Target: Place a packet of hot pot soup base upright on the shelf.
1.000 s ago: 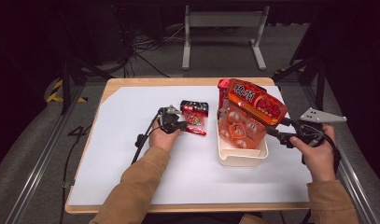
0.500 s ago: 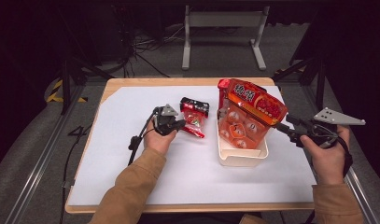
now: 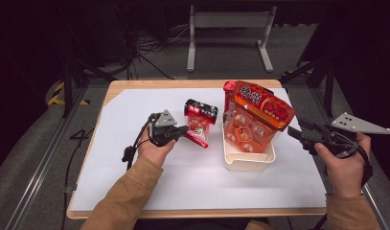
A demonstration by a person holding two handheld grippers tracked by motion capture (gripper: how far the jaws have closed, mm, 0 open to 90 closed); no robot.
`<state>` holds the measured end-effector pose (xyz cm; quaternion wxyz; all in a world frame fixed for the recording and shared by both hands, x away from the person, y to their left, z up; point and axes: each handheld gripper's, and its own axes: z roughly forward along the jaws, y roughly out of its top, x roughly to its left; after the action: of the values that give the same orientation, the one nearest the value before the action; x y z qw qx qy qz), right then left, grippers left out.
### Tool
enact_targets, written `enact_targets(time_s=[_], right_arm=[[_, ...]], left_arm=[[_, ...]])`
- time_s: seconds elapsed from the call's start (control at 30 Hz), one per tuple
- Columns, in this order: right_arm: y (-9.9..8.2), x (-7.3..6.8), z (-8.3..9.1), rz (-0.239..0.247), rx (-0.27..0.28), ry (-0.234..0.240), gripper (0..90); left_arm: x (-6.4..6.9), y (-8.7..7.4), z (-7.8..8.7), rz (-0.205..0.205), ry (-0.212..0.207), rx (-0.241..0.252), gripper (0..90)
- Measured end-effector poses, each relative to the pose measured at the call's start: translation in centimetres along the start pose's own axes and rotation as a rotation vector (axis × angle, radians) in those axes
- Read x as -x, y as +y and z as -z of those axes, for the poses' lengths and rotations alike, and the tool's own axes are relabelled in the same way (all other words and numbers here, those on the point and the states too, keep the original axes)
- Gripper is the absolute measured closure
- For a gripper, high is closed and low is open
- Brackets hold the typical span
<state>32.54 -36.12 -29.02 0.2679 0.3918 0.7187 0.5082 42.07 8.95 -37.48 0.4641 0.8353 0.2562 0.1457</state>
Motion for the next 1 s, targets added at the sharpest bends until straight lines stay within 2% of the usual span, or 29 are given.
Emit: enact_targets(time_s=[0.07, 0.1, 0.13, 0.33, 0.53, 0.57, 0.67, 0.8, 1.0], right_arm=[[0.2, -0.6, -0.1, 0.005, 0.004, 0.027, 46.2], [0.4, -1.1, -0.3, 0.002, -0.002, 0.062, 45.6], [0.4, -1.2, -0.5, -0.001, -0.002, 0.074, 45.4], [0.7, -2.3, -1.6, -0.008, -0.015, 0.140, 42.9], [1.2, -3.6, -3.6, -0.020, -0.012, 0.233, 41.3], [1.2, -3.6, -3.6, -0.020, -0.012, 0.233, 41.3], [1.4, -4.4, -4.8, -0.023, -0.028, 0.265, 41.5], [1.6, -5.5, -6.4, -0.017, -0.055, 0.285, 43.1], [1.8, -6.0, -8.5, -0.054, -0.079, 0.312, 43.3]], left_arm=[[0.6, 0.1, 0.8, -0.017, -0.006, 0.016, 90.0], [1.0, 0.3, 1.3, -0.029, -0.012, 0.030, 90.0], [1.3, 0.3, 1.6, -0.037, -0.017, 0.036, 90.0], [2.7, 0.5, 2.9, -0.063, -0.044, 0.077, 90.0], [4.0, 0.5, 3.9, -0.083, -0.067, 0.113, 90.0], [4.2, 0.6, 4.1, -0.088, -0.070, 0.119, 90.0], [4.7, 0.7, 4.4, -0.102, -0.089, 0.142, 90.0], [5.3, 0.7, 4.6, -0.105, -0.125, 0.161, 90.0], [5.9, 0.8, 4.9, -0.129, -0.141, 0.184, 90.0]])
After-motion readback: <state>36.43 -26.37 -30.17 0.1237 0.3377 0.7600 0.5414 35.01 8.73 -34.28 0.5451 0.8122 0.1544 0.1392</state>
